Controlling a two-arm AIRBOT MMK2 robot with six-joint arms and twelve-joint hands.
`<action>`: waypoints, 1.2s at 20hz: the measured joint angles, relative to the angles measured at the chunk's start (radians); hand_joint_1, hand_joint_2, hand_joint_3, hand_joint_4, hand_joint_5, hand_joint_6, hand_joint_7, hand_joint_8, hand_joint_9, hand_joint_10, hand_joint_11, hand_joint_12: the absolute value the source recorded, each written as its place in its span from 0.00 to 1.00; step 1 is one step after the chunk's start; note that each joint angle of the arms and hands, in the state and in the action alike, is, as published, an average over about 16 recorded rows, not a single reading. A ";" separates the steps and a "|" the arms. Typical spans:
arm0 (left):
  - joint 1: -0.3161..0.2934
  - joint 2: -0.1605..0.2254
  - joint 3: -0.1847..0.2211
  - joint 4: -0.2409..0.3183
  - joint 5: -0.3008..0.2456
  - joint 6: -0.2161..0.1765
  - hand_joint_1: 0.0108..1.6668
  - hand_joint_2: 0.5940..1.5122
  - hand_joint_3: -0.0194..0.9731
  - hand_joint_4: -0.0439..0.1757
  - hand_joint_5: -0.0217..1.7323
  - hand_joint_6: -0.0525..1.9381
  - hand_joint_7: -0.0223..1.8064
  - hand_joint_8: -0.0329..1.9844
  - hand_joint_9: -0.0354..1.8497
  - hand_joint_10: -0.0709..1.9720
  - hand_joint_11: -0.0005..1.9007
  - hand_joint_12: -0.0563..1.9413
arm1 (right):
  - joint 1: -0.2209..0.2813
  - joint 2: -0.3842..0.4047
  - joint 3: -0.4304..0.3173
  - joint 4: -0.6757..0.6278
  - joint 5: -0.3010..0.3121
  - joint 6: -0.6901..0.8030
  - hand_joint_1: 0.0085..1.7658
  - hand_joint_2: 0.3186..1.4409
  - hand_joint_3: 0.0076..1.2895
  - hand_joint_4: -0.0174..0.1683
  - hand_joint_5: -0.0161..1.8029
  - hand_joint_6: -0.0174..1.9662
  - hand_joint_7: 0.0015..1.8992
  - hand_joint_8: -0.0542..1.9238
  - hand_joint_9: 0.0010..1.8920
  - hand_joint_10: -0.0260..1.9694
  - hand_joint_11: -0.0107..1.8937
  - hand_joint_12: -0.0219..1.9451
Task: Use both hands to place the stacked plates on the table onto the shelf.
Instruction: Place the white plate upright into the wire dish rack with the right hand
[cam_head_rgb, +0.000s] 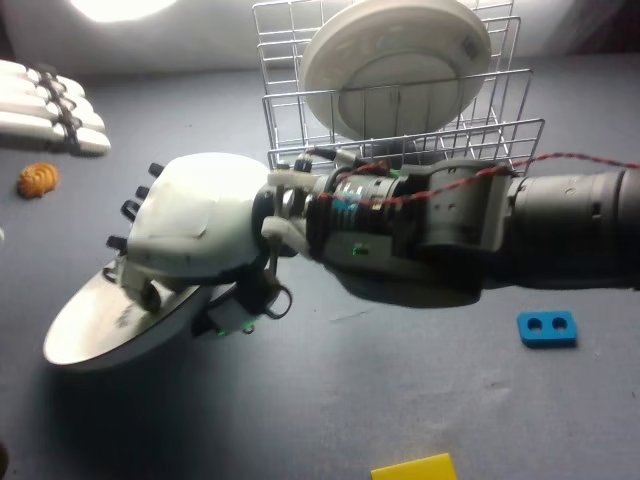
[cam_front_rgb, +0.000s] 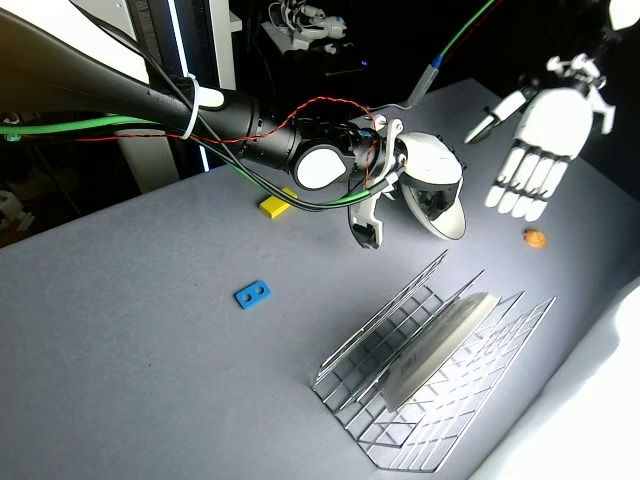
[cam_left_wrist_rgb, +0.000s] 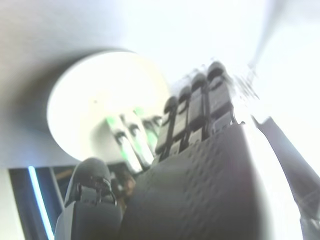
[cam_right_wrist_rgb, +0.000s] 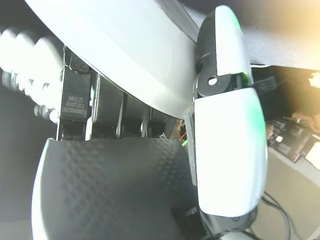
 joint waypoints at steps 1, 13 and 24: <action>-0.018 0.007 0.001 -0.003 0.000 -0.004 0.00 0.64 0.04 0.20 0.03 0.04 0.02 0.03 0.03 0.04 0.01 0.03 | 0.005 0.012 -0.013 0.003 -0.006 0.003 0.64 0.58 0.00 0.08 0.51 0.25 0.54 0.32 0.69 0.01 0.53 0.39; -0.124 0.043 0.021 -0.002 0.019 -0.029 0.00 0.64 0.04 0.21 0.03 0.04 0.02 0.02 0.03 0.04 0.01 0.03 | 0.099 0.228 -0.244 0.063 -0.096 0.027 0.67 0.58 0.00 0.15 0.57 0.32 0.59 0.38 0.70 0.01 0.52 0.40; -0.139 0.045 0.022 -0.003 0.043 -0.032 0.00 0.64 0.04 0.21 0.04 0.04 0.02 0.03 0.03 0.04 0.01 0.03 | 0.224 0.398 -0.356 -0.110 -0.111 0.304 0.68 0.58 0.00 0.16 0.58 0.41 0.60 0.40 0.70 0.01 0.51 0.42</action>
